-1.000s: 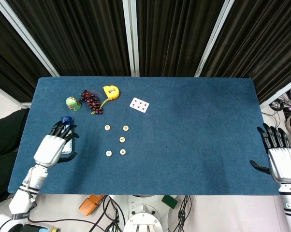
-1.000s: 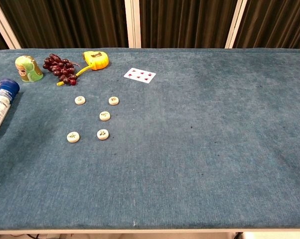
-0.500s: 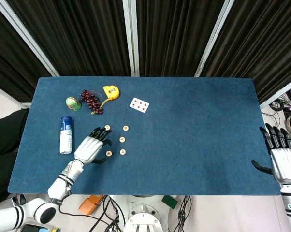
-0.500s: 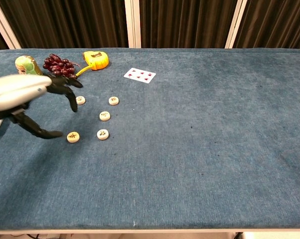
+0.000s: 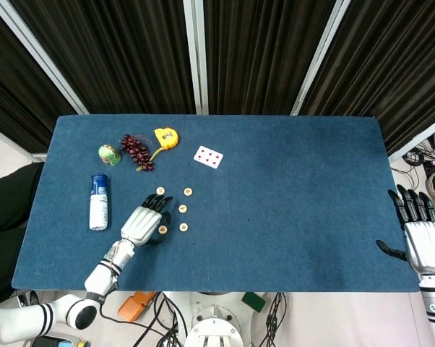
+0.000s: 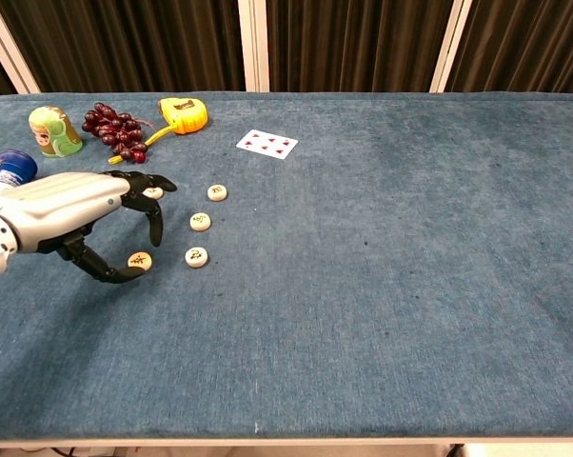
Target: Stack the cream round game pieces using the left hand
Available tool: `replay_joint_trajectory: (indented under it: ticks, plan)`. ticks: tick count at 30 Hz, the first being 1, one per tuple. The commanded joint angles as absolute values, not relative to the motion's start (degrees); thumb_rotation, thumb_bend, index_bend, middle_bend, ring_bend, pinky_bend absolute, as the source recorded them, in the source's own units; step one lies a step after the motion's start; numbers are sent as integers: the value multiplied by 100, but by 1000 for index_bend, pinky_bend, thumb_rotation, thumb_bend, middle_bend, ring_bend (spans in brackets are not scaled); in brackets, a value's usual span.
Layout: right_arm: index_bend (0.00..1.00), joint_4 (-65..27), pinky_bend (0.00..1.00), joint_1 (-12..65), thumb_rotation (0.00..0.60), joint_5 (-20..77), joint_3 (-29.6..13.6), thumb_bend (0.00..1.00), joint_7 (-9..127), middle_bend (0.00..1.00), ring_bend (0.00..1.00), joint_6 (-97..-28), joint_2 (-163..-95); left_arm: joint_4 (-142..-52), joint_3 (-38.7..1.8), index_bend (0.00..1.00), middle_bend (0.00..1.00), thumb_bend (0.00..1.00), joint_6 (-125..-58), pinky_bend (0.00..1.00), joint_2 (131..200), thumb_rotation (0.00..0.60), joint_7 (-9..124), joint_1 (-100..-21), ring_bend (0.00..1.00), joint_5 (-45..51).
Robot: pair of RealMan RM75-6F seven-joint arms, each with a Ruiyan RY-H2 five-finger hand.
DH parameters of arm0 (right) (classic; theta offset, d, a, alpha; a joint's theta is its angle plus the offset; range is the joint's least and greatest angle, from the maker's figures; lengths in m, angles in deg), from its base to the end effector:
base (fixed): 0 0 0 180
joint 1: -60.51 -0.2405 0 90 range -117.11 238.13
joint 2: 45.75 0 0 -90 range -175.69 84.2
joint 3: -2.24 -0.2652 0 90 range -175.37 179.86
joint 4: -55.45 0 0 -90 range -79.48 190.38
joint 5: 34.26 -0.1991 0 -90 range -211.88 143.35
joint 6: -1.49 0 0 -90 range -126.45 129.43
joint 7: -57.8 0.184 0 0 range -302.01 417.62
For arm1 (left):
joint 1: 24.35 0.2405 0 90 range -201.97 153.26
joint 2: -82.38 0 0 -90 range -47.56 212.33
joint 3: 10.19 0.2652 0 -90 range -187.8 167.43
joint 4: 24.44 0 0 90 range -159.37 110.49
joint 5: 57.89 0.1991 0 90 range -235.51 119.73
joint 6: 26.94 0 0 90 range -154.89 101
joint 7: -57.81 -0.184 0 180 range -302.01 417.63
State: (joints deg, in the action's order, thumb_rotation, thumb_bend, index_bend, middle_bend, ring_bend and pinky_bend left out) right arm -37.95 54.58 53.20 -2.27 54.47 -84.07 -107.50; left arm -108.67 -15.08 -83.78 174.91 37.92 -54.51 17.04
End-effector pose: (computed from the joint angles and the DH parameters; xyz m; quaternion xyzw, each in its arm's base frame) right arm -0.3012 -0.2318 0.1891 0.6126 -0.3405 0.3881 0.5985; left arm -0.1918 0.3118 -0.0545 -0.7609 -0.3906 -0.3390 0.3919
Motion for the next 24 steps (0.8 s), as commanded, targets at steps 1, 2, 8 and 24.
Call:
replay_joint_trajectory:
  ticks: [1, 2, 8, 24]
  plan:
    - [0, -3787, 4, 5456, 600, 5312, -228, 173, 5451, 39, 0, -8401, -10755, -10840, -1492, 462, 34, 310, -8389, 0, 17500, 600, 3795, -5457, 0, 1679]
    - [0, -3784, 4, 5455, 600, 5308, -228, 173, 5454, 39, 0, -8396, -10758, -10827, -1485, 462, 34, 310, -8389, 0, 17504, 600, 3795, -5459, 0, 1666]
    - [0, -3780, 4, 5452, 600, 5297, -230, 173, 5457, 39, 0, -8387, -10766, -10733, -1439, 462, 34, 310, -8404, 0, 17547, 600, 3809, -5457, 0, 1590]
    - [0, -3770, 4, 5452, 600, 5291, -226, 173, 5474, 39, 0, -8382, -10776, -10634, -1461, 516, 35, 372, -8481, 0, 17547, 600, 3815, -5517, 0, 1507]
